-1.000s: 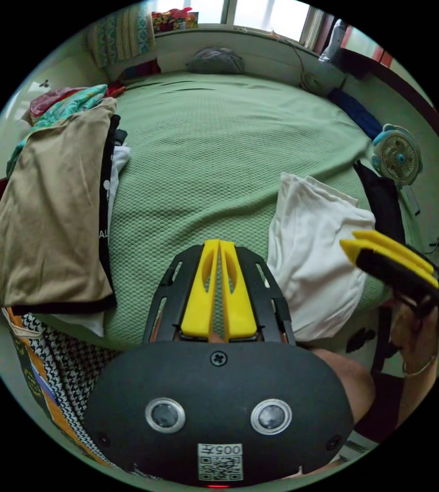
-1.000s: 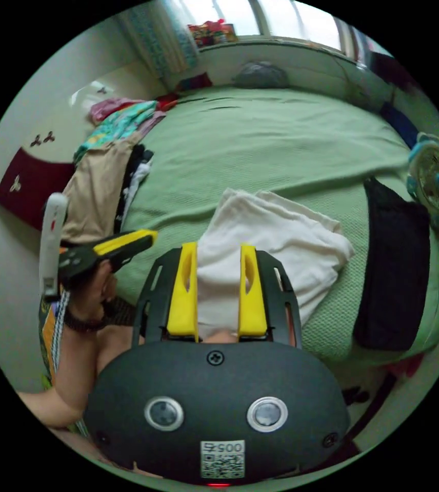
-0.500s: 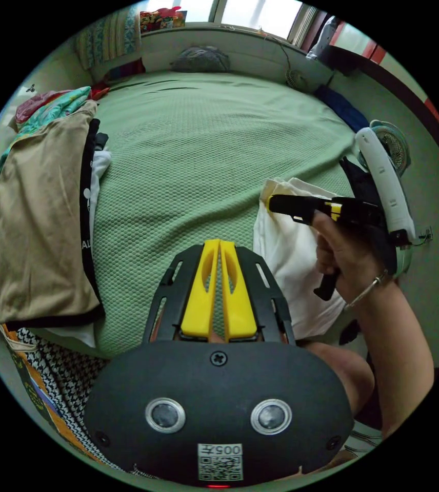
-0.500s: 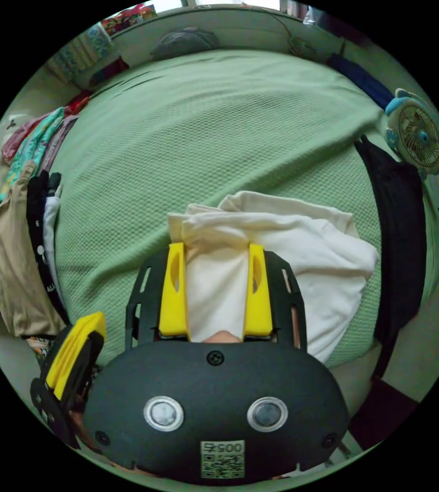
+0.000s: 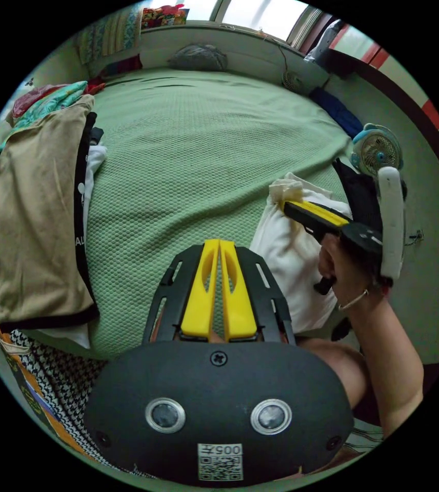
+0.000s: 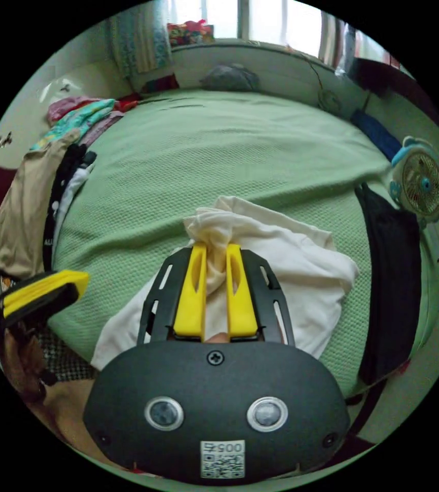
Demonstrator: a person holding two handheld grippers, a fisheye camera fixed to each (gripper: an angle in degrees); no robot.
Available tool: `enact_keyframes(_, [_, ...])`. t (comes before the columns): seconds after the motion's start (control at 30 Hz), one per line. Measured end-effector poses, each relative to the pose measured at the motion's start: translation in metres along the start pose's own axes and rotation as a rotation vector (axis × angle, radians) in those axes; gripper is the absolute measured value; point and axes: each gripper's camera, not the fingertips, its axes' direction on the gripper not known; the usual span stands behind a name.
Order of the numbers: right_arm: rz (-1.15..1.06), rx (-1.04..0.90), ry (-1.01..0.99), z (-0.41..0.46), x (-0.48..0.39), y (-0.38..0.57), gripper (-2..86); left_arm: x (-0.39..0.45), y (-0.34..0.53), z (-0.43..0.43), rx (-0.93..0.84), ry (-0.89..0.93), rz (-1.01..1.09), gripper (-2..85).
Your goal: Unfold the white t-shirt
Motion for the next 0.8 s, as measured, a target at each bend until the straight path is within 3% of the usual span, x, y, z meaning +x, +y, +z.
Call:
enact_keyframes(0.13, [-0.183, 0.103, 0.078, -0.020, -0.046, 0.008, 2.0, -0.003, 0.000, 0.000, -0.010, 0.033, 0.027, -0.7])
enact_keyframes(0.33, [-0.274, 0.244, 0.082, -0.037, -0.097, -0.033, 2.5, -0.008, 0.000, -0.004, 0.016, -0.030, 0.024, -0.7])
enact_keyframes(0.5, [-0.222, 0.191, 0.100, -0.023, -0.128, -0.074, 4.8, -0.023, -0.001, -0.006, 0.034, -0.107, -0.070, -0.7])
enact_keyframes(0.6, [-0.128, 0.183, 0.024, -0.023, -0.117, -0.069, 4.6, -0.033, -0.001, -0.005, 0.016, -0.060, -0.108, -0.7])
enact_keyframes(0.8, [-0.074, 0.001, 0.061, 0.017, -0.075, -0.018, 3.6, -0.028, -0.001, -0.003, 0.014, 0.043, -0.044, -0.7])
